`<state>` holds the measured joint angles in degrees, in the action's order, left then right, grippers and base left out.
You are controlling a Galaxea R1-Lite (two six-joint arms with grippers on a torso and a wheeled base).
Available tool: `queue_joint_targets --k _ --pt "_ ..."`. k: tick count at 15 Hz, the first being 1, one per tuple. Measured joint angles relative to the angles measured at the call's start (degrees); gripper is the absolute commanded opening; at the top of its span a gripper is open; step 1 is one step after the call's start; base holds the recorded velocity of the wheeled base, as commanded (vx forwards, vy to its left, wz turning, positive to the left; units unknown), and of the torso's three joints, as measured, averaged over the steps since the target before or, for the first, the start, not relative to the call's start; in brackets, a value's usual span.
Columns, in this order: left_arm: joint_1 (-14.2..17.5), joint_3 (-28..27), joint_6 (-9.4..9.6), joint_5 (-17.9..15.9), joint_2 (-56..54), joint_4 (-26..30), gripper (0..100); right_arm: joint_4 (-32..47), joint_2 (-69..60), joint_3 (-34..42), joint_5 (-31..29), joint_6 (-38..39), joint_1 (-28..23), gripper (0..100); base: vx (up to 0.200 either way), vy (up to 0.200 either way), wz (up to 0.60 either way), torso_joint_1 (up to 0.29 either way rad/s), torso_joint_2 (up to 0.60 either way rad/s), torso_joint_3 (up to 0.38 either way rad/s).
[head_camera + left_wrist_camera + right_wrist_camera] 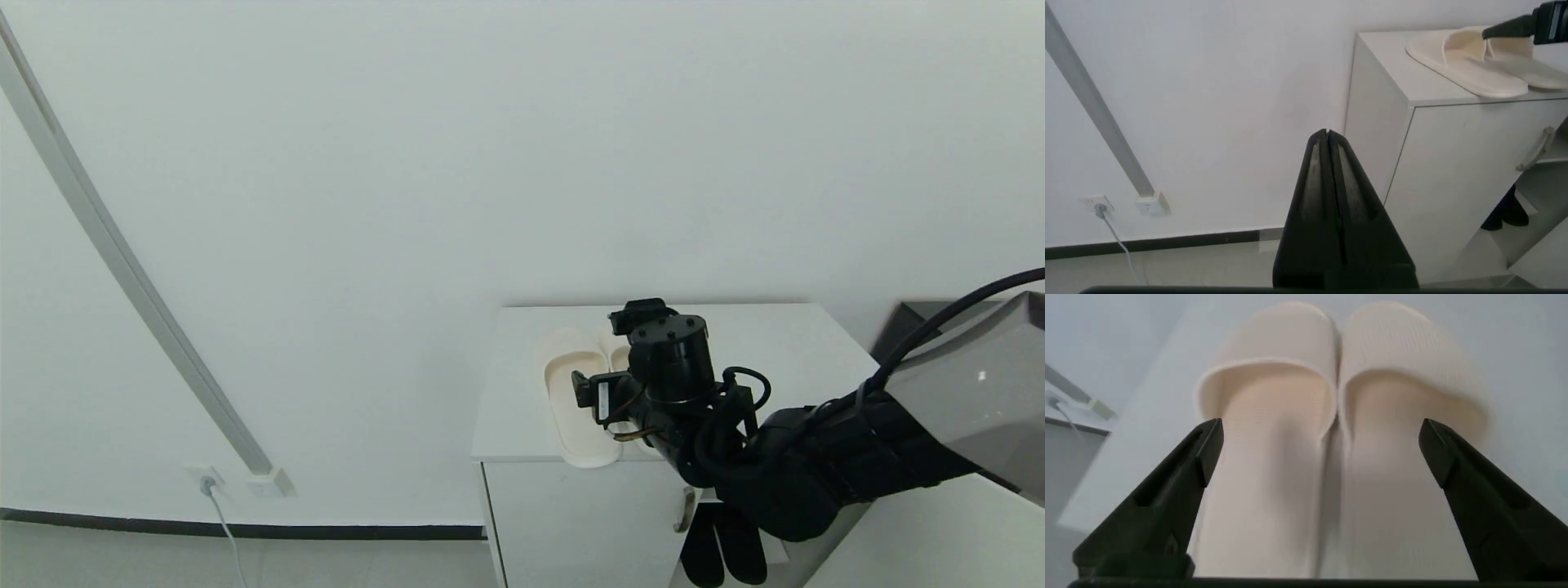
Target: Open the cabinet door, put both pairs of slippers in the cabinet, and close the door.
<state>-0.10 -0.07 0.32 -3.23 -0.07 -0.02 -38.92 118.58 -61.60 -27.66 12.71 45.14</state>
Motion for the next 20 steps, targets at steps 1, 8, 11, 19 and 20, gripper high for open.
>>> queue_joint_targets --k 1,8,11,19,20 --pt "0.00 0.00 -0.02 0.04 0.00 0.00 0 -0.32 0.77 -0.11 1.00 -0.10 -0.13 100 0.000 0.000 0.00 0.000 0.00 0.000" --pt "0.02 -0.02 -0.05 0.06 0.00 0.00 0 -4.84 7.89 -5.33 3.55 -3.25 -4.22 100 0.000 0.000 0.00 0.000 0.00 0.000" --pt "0.00 -0.02 -0.05 0.06 0.00 0.00 0 -4.78 11.57 -10.28 3.58 -3.52 -5.51 100 0.000 0.000 0.00 0.000 0.00 0.000" --pt "0.00 -0.02 -0.05 0.09 0.00 -0.02 0 -4.78 16.01 -14.77 3.61 -3.74 -6.53 0 0.000 0.000 0.00 0.000 0.00 0.000" --pt "0.00 -0.02 -0.05 0.09 0.00 0.00 0 -4.78 16.04 -14.77 3.58 -3.74 -6.56 0 0.000 0.000 0.00 0.000 0.00 0.000"
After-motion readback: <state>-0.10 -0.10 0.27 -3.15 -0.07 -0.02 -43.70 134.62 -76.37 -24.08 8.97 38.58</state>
